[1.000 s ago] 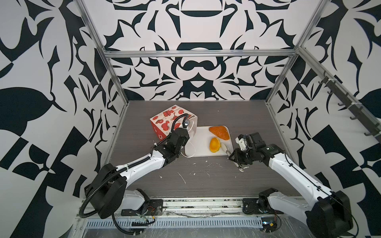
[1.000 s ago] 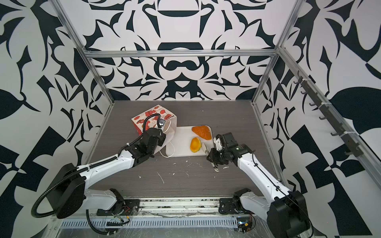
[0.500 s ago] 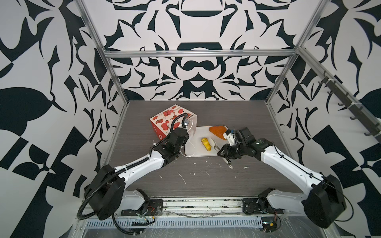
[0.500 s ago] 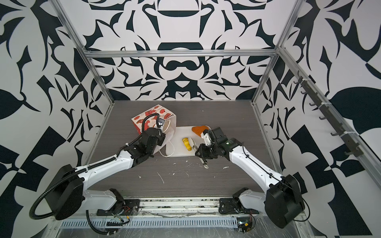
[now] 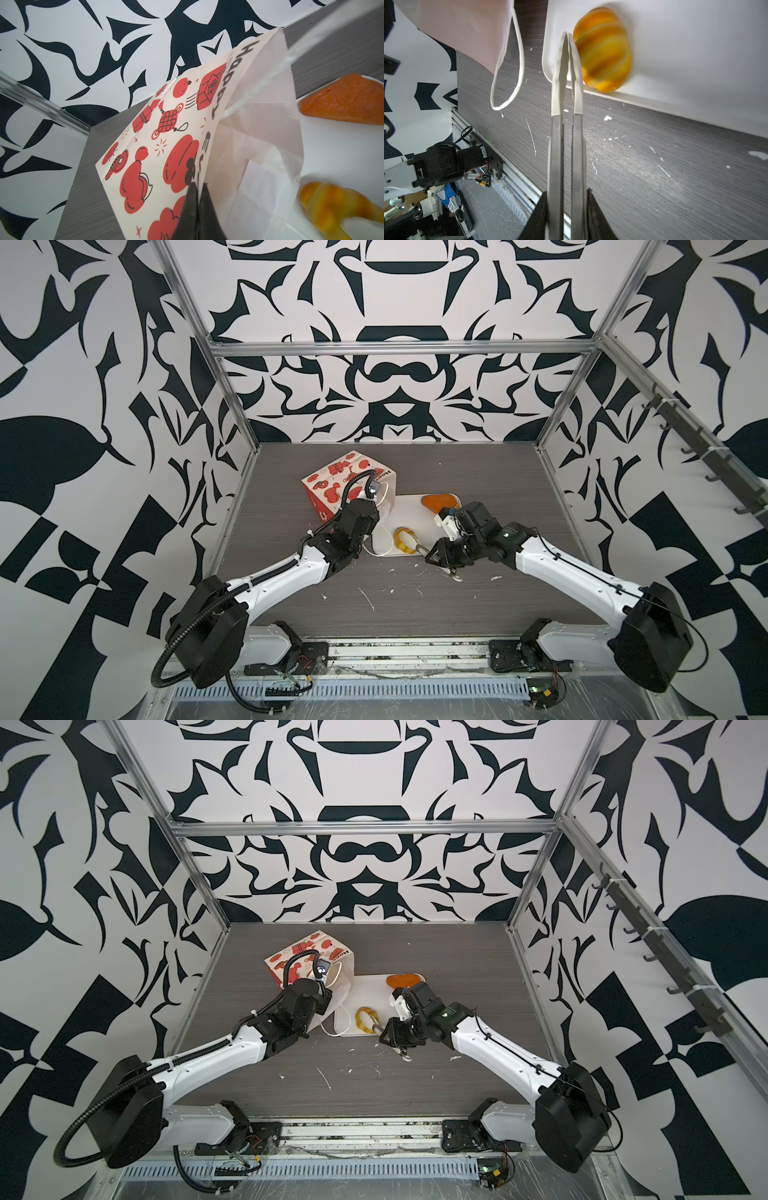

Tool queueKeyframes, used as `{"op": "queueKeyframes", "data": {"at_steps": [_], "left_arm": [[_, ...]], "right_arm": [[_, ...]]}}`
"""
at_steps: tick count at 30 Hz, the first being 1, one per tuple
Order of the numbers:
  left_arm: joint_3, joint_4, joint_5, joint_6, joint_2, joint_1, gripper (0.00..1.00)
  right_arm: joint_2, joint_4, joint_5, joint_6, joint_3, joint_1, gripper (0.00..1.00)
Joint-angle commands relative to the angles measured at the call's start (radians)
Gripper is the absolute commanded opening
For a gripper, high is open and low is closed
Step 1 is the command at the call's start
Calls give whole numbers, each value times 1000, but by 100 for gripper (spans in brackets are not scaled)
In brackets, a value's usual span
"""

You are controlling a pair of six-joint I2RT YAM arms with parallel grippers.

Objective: Take the fake bread out of the paper bag

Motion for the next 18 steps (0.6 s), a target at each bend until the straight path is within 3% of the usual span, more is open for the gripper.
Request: {"op": "queueKeyframes", "data": {"at_steps": [1,5,9,18], "left_arm": [[-26,50,-22,-6,-58,3,0],[-33,58,-29,-9,-72,3,0],[-34,65,-34,-8,-77,3,0],[-26,71,-34,-6,-68,4,0]], "right_arm": [[-43,36,37,5,25,7,30],[-110,57,63,-2,11,11,29],[-132,68,15,-9,-2,21,27],[-77,72,-25,-23,-61,56,24]]}}
